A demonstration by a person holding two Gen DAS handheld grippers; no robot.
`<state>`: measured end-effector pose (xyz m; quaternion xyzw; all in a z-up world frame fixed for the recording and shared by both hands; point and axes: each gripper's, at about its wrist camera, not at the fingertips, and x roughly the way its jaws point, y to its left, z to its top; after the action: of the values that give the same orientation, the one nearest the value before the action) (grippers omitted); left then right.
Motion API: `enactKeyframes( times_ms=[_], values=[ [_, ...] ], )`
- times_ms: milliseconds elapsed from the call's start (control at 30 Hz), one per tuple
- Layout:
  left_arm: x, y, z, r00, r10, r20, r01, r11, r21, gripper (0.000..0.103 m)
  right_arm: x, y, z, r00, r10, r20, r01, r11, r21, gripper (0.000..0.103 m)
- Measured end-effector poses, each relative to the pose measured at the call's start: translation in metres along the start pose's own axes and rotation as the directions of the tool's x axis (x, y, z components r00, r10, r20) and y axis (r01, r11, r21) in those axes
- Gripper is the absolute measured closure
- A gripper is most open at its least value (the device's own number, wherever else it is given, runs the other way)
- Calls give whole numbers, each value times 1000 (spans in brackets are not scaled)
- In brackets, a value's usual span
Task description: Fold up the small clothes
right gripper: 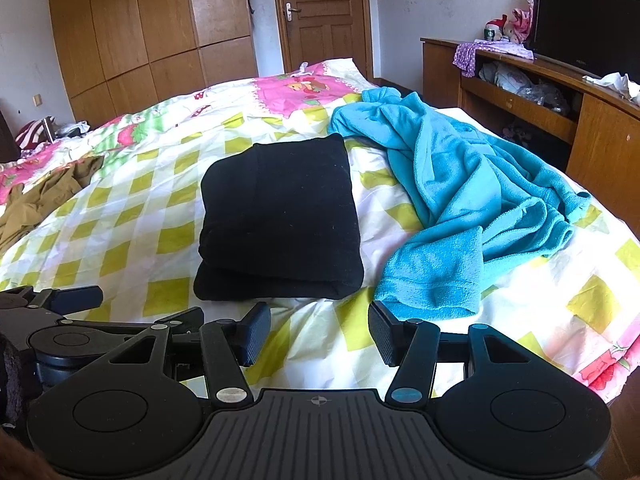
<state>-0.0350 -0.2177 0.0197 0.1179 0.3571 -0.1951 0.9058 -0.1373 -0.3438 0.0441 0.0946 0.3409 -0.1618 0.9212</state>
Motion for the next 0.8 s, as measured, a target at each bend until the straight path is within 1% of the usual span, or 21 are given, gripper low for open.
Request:
enactKeyframes(
  times_ms=[100,267,333,400,433,800],
  values=[
    [-1,-1,0,1000,8,10,-8,1000,8,0,-1,1,-1,1000,-12,4,12,1000,-8,49],
    [0,1,-1,1000,-2,1,2,1000,0,0,-1,0,-1,1000,-5,0,5,1000,1,49],
    [2,3,-1,1000,-16,-11,16,1000,-9,0,-1,-1,-1,1000,1,-7,-1,1000,8,49],
    [4,5,-1,999,-30,-28,29,999,-23,0,0,-2,-2,1000,9,-10,-9,1000,17,48],
    [5,5,-2,999,-34,-34,33,999,-26,0,0,-2,-2,1000,9,-10,-8,1000,18,45],
    [4,5,-4,999,-37,-31,37,999,-26,0,10,-9,-9,998,-44,-39,44,999,17,44]
  ],
)
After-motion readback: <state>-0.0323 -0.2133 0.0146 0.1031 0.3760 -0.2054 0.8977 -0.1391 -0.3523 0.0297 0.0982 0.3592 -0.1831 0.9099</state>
